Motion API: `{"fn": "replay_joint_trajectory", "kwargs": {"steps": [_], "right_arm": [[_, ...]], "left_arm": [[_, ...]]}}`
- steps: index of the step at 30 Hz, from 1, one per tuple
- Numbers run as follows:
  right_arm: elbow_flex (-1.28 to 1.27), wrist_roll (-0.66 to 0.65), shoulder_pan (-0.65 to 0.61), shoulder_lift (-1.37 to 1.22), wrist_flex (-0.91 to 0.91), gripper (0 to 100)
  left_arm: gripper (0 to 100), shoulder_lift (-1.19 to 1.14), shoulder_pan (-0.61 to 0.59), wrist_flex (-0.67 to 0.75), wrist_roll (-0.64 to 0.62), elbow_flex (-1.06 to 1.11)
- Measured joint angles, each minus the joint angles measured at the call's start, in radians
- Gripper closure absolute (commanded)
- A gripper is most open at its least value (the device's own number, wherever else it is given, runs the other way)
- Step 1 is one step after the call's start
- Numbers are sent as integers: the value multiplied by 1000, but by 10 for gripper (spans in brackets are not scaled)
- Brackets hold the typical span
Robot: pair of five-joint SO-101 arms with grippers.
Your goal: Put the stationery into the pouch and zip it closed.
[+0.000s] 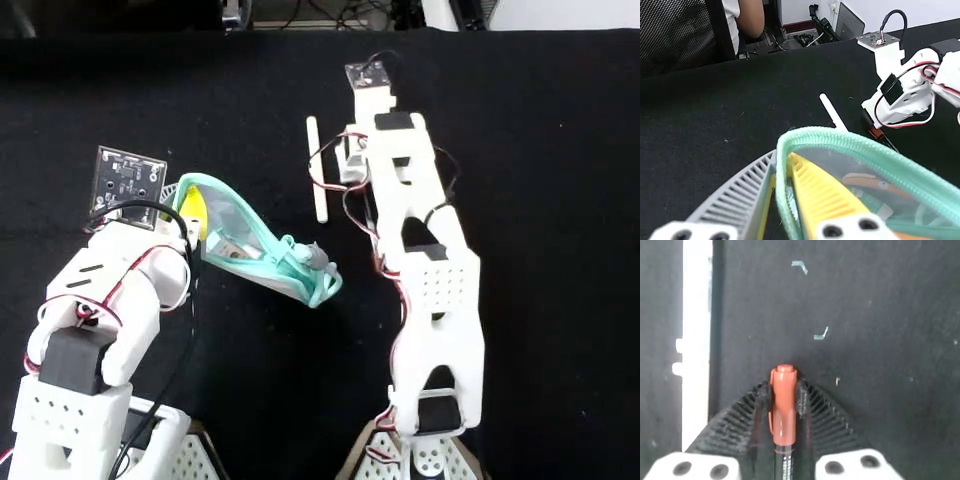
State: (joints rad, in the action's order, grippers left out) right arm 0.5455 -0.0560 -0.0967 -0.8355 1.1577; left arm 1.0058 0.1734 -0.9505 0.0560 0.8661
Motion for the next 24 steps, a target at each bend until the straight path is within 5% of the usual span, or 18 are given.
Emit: {"fn": "replay_joint_trajectory", "kwargs": {"steps": [12, 24], "right_arm": [[-15, -6, 66, 423, 252, 987], [-423, -8, 20, 1254, 239, 987]], "left_arm": [[970, 0, 0, 0, 8, 0], [970, 0, 0, 0, 8, 0]]}}
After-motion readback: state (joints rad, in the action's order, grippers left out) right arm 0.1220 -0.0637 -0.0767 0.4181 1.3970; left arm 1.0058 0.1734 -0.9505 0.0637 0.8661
